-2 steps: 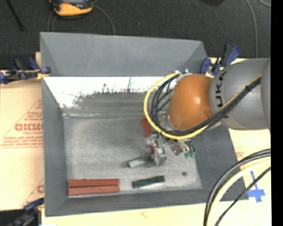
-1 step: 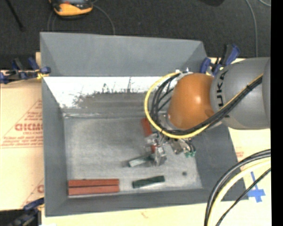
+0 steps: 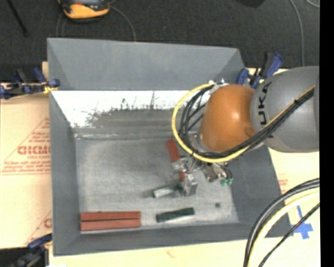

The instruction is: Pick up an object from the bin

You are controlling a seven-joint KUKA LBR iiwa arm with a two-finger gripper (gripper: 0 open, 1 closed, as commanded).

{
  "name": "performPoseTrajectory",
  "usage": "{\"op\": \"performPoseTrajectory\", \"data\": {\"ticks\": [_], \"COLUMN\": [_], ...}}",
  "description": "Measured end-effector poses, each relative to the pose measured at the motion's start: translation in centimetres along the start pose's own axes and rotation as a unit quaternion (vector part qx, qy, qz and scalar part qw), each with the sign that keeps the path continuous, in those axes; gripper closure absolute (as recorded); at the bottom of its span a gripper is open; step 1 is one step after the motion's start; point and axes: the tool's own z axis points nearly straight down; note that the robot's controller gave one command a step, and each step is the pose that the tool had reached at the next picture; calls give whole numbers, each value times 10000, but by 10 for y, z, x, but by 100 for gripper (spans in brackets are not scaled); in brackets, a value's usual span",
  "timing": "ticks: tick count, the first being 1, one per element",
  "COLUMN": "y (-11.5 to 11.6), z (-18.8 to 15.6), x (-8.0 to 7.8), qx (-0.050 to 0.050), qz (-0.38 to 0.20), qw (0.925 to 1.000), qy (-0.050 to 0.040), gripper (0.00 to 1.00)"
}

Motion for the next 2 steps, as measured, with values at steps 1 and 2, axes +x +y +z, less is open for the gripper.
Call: {"op": "performPoseTrajectory", "data": {"ticks": [1,2], "y": [-1,-1], "z": [-18,-30], "x": [-1,-1], "qx": [6,6], "qz": [4,7], "qw": [10000,10000], "qy": [-12,-14], "gripper": [100,100]}}
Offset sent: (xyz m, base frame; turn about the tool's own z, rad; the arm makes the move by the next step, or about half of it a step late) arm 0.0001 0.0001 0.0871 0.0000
